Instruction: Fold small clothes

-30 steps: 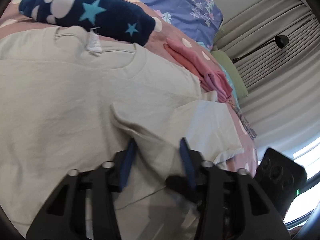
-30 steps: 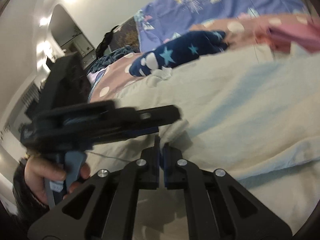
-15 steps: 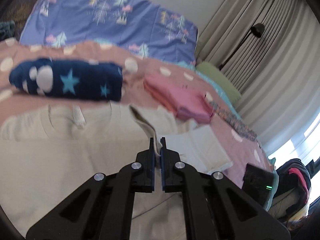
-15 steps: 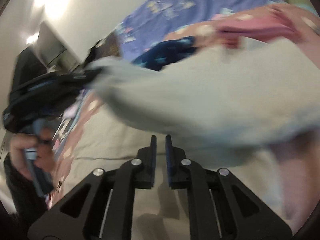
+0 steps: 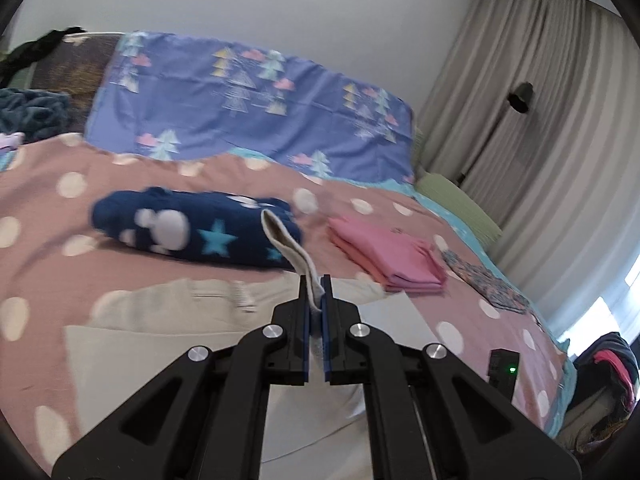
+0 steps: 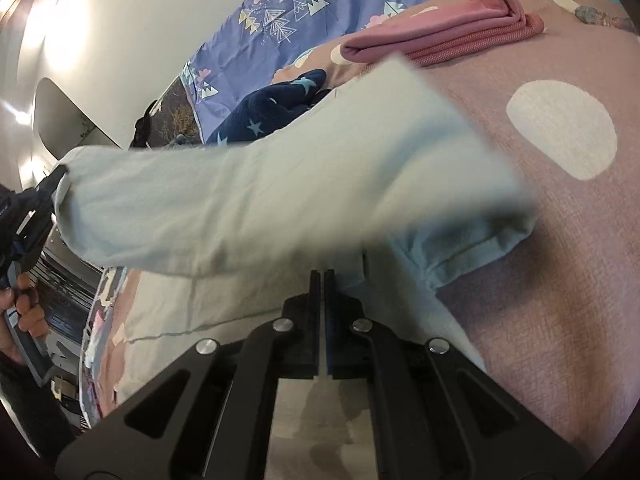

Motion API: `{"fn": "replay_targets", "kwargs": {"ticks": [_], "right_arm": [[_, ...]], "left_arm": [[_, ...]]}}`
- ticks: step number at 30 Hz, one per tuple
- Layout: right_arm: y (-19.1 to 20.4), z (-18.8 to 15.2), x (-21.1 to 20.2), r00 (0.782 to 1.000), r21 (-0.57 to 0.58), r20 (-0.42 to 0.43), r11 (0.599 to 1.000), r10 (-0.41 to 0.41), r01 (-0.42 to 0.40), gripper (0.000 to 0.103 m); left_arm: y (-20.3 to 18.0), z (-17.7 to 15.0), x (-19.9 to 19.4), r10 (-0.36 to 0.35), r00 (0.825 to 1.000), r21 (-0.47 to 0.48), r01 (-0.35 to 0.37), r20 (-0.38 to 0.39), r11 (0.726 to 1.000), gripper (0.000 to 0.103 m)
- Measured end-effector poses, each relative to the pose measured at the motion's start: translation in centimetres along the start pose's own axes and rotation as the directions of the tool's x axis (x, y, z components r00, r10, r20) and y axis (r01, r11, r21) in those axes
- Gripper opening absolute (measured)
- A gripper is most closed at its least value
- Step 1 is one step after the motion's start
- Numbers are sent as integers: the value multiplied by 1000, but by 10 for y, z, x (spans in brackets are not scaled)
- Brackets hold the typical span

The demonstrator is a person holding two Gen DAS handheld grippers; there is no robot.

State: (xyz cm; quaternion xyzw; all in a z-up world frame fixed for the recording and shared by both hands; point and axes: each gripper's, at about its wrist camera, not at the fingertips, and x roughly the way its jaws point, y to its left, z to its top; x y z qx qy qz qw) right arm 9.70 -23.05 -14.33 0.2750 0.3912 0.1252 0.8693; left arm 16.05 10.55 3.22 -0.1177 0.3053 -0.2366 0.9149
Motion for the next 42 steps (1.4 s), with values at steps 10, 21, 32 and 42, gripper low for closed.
{"fn": "replay_targets", "kwargs": {"ticks": [10, 21, 32, 42], "right_arm": [[-2, -2, 3, 1000, -13, -5, 1000, -18, 18, 2], [-2, -1, 2, 1000, -14, -5, 1000, -19, 19, 2], [-3, -2, 3, 1000, -17, -7, 1000, -23, 23, 2], [-3, -2, 3, 1000, -16, -8, 1000, -22, 21, 2]], "left_arm": [[73, -24, -23, 112, 993, -101, -115, -39, 988, 4], [146, -71, -20, 276, 953, -236, -298, -121, 925, 16], [123, -88, 21, 281, 930, -137, -318, -237, 938, 43], [111, -80, -2, 349, 927, -118, -365, -135, 924, 0]]}}
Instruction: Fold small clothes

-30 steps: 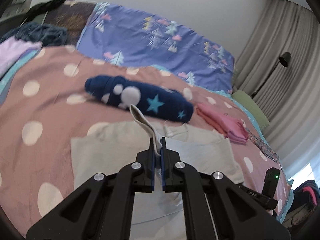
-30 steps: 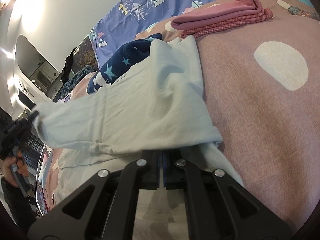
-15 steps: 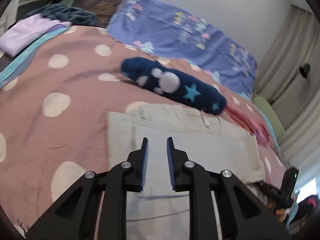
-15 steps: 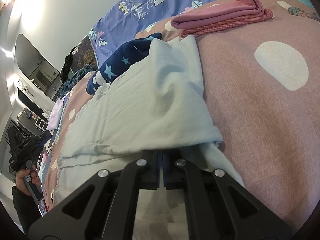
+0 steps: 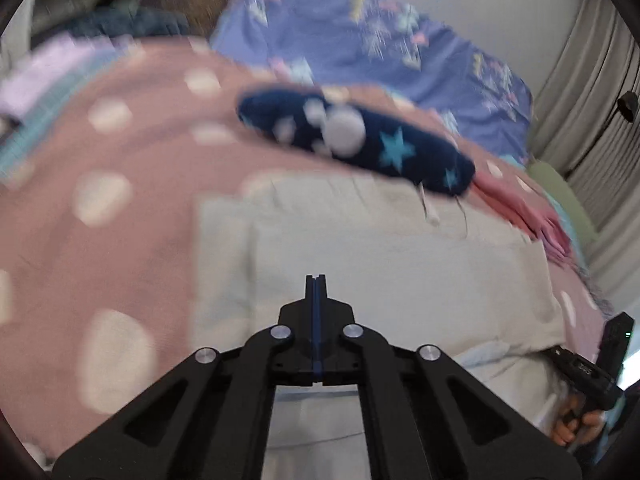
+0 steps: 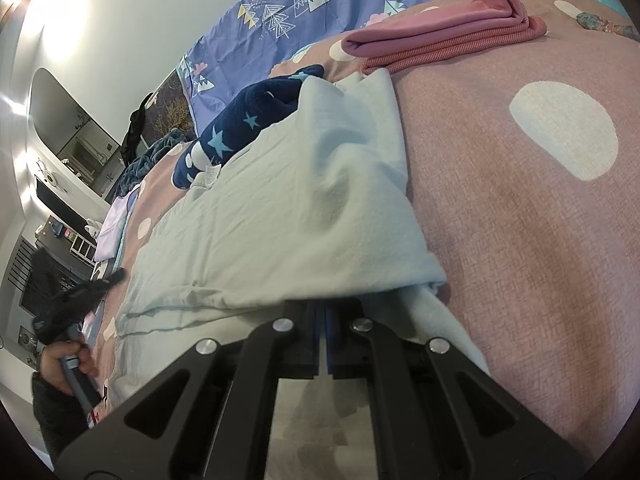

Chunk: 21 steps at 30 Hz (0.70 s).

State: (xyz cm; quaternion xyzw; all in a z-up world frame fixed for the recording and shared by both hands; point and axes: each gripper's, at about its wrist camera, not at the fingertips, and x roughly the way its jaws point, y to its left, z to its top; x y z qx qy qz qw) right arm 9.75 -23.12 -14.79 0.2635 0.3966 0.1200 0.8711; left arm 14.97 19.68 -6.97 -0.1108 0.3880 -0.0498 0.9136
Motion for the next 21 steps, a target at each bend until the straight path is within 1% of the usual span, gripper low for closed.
{"fn": "replay_targets", "kwargs": {"ticks": [1, 3, 5, 6, 7, 8, 10, 12, 16, 17, 19, 20, 21], "right_arm": [[0, 0, 0, 1000, 0, 0, 1000, 0, 0, 2], [0, 0, 0, 1000, 1, 0, 1000, 1, -1, 2], [0, 0, 0, 1000, 1, -1, 1000, 1, -1, 2], [0, 0, 0, 1000, 2, -1, 1000, 2, -2, 2], [1, 0, 0, 1000, 2, -1, 1000, 2, -2, 2], [1, 0, 0, 1000, 1, -1, 1000, 2, -2, 2], [0, 0, 0, 1000, 1, -1, 1000, 1, -1, 2], [0, 0, 0, 1000, 1, -1, 1000, 1, -1, 2], [0, 0, 0, 1000, 2, -1, 1000, 2, -2, 2], [0, 0, 0, 1000, 2, -1, 1000, 2, -2, 2], [0, 0, 0, 1000, 2, -1, 1000, 2, -2, 2], [0, 0, 1, 1000, 2, -1, 1000, 2, -2, 2], [0, 0, 1, 1000, 2, -1, 1000, 2, -2, 2]], "left_arm": [[-2, 2, -15, 33, 999, 25, -34, 34, 999, 0], [1, 3, -24, 59, 998, 42, -60, 37, 997, 0], [12, -2, -14, 40, 999, 23, -39, -24, 999, 0], [16, -6, -3, 18, 998, 12, -17, -68, 1000, 0], [18, -11, 5, -3, 995, 6, 3, -101, 1000, 10], [19, -16, 13, -18, 991, 0, 18, -130, 1000, 27], [17, -25, 28, -16, 987, 4, 17, -159, 1000, 43], [13, -29, 32, 13, 989, 31, -8, -146, 999, 43], [10, -28, 30, 51, 988, 43, -45, -146, 998, 43], [10, -30, 29, 56, 987, 47, -50, -148, 998, 43], [11, -33, 27, 40, 988, 36, -36, -148, 999, 43], [13, -35, 26, 28, 989, 30, -24, -143, 999, 39], [14, -36, 25, 23, 990, 22, -20, -137, 1000, 30]]}}
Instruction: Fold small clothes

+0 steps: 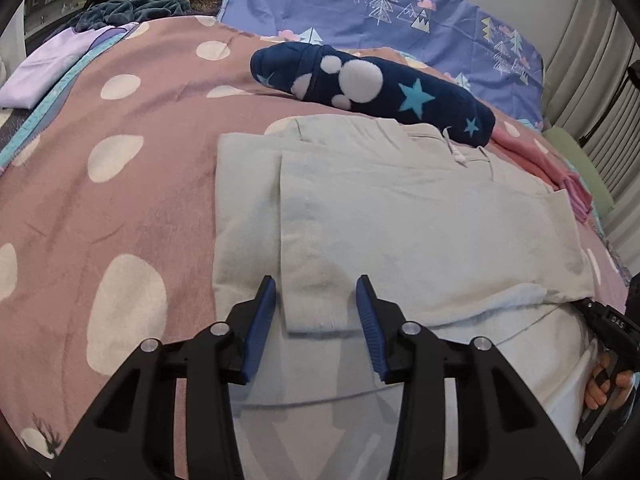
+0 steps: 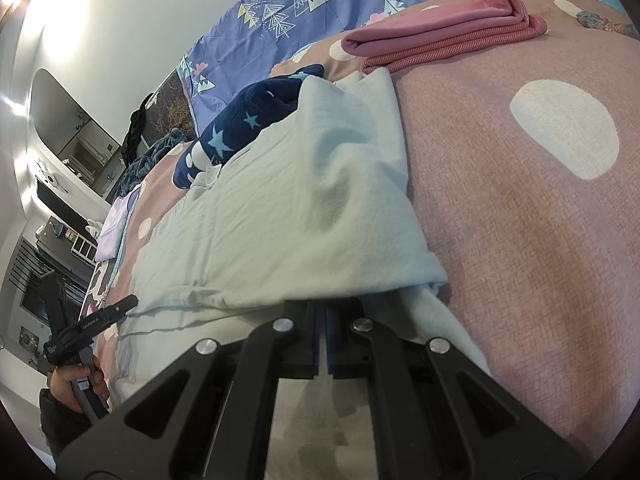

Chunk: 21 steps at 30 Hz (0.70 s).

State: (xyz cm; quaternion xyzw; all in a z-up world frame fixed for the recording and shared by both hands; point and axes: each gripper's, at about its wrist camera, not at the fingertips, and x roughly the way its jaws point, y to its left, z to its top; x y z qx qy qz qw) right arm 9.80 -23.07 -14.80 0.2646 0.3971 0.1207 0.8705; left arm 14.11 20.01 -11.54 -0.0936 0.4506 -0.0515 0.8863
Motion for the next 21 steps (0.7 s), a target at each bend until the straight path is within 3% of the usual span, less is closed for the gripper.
{"fn": "replay_targets", "kwargs": {"ticks": [1, 2, 4, 6, 8, 10, 12, 13, 17, 19, 21], "right_arm": [[0, 0, 0, 1000, -1, 0, 1000, -1, 1, 2], [0, 0, 0, 1000, -1, 1, 1000, -1, 1, 2], [0, 0, 0, 1000, -2, 2, 1000, -1, 1, 2], [1, 0, 0, 1000, -6, 2, 1000, -5, 5, 2], [2, -1, 0, 1000, -13, 4, 1000, -13, 13, 2], [4, -1, 0, 1000, -15, 5, 1000, -15, 15, 2], [4, -1, 0, 1000, -13, 4, 1000, -13, 13, 2], [4, -1, 0, 1000, -14, 4, 1000, -13, 13, 2], [3, -1, 0, 1000, -12, 3, 1000, -13, 13, 2], [3, -1, 0, 1000, -12, 4, 1000, -12, 12, 2], [4, 0, 1, 1000, -11, 4, 1000, -11, 11, 2]], "left_arm": [[3, 0, -2, 8, 1000, -17, -8, 8, 1000, 10], [8, 1, -8, -33, 999, -53, 35, 32, 998, 3], [12, 3, -26, -89, 992, -97, 99, 94, 990, 3], [6, 5, -52, -71, 984, -56, 81, 162, 995, 3], [0, 4, -63, -37, 985, -16, 40, 167, 999, 3], [0, -2, -51, -5, 994, 12, 3, 108, 1000, 4], [7, -6, -33, 27, 998, -4, -27, 52, 1000, 10], [11, -9, -26, 37, 999, -20, -37, 29, 999, 20], [19, -5, -24, -98, 993, -82, 103, 63, 991, 47], [17, 4, -23, -130, 988, -74, 136, 79, 988, 47], [14, 17, -17, -122, 990, -59, 126, 72, 990, 47]]}}
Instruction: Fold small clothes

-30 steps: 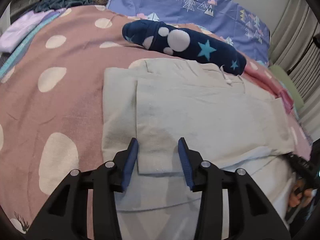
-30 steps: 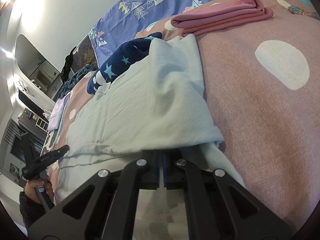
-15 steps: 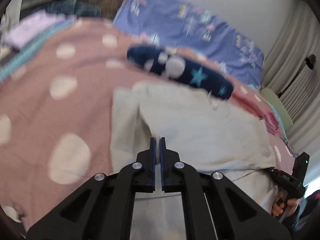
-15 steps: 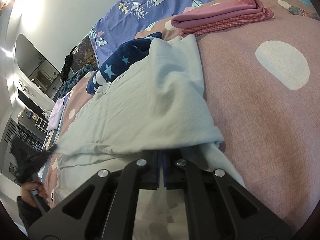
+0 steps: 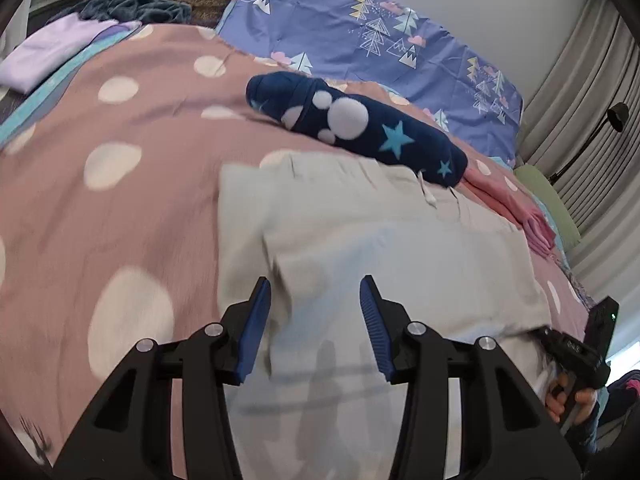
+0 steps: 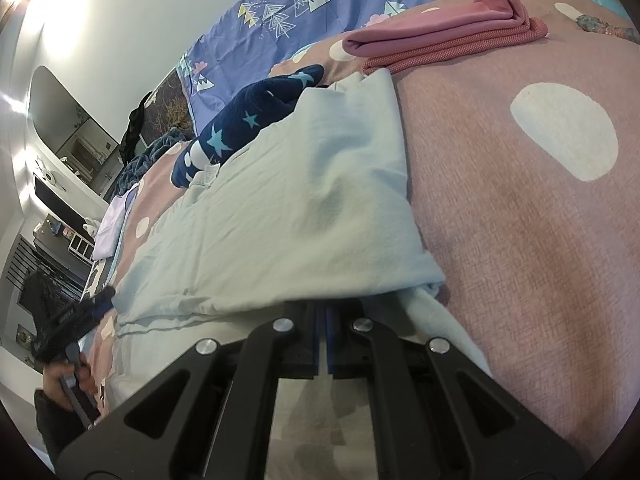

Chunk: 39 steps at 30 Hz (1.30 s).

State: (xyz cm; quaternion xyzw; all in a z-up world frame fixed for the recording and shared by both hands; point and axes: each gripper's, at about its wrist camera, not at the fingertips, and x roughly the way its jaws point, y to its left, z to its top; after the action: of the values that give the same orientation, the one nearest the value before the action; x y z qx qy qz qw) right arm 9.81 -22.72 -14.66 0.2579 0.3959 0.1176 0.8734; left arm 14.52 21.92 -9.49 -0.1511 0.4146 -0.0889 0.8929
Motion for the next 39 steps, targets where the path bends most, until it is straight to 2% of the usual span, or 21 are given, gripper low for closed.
{"fn": "replay_targets", "kwargs": {"ticks": [2, 5, 7, 9, 11, 17, 20, 23, 24, 26, 30, 32, 34, 37, 39], "right_arm": [[0, 0, 0, 1000, 0, 0, 1000, 0, 0, 2], [-1, 0, 0, 1000, 2, -1, 1000, 2, -2, 2], [-1, 0, 0, 1000, 3, -1, 1000, 3, -3, 2], [-1, 0, 0, 1000, 4, -1, 1000, 3, -3, 2], [-1, 0, 0, 1000, 5, -1, 1000, 4, -4, 2], [-1, 0, 0, 1000, 7, -1, 1000, 5, -5, 2], [-1, 0, 0, 1000, 7, -1, 1000, 5, -5, 2], [-2, 0, 0, 1000, 7, -1, 1000, 5, -5, 2], [-2, 0, 0, 1000, 7, -1, 1000, 5, -5, 2], [-2, 0, 0, 1000, 7, -1, 1000, 6, -6, 2], [-2, 0, 0, 1000, 7, -1, 1000, 6, -6, 2], [-2, 0, 0, 1000, 7, -1, 1000, 5, -5, 2], [-2, 0, -1, 1000, 8, -1, 1000, 6, -6, 2], [-2, 0, 0, 1000, 6, -2, 1000, 4, -4, 2], [-2, 0, -1, 1000, 6, -1, 1000, 4, -4, 2]], "left_arm": [[-2, 11, 13, 20, 999, 17, -19, -28, 1000, 47], [-1, 24, 35, 95, 993, 53, -92, -70, 994, 47], [-1, 28, 44, 99, 991, 64, -94, -90, 994, 47], [-5, 28, 48, 122, 988, 91, -113, -97, 989, 41], [-10, 28, 46, 114, 989, 116, -104, -89, 988, 23], [-14, 28, 35, 158, 986, 151, -148, -55, 977, 26], [-8, 30, 41, 171, 982, 156, -156, -83, 975, 36], [-14, 26, 49, 158, 981, 208, -133, -109, 969, 37], [-18, 23, 48, 169, 981, 236, -142, -97, 961, 37], [-24, 21, 45, 177, 981, 264, -151, -76, 953, 18], [-36, 30, 22, 222, 973, 286, -229, 58, 930, 15], [-32, 38, 17, 236, 969, 273, -249, 80, 929, 16], [-26, 39, 25, 311, 949, 278, -314, 59, 908, 19], [-21, 33, 29, 342, 939, 262, -336, 25, 905, 45], [-27, 27, 22, 326, 944, 253, -328, 48, 910, 45]]}}
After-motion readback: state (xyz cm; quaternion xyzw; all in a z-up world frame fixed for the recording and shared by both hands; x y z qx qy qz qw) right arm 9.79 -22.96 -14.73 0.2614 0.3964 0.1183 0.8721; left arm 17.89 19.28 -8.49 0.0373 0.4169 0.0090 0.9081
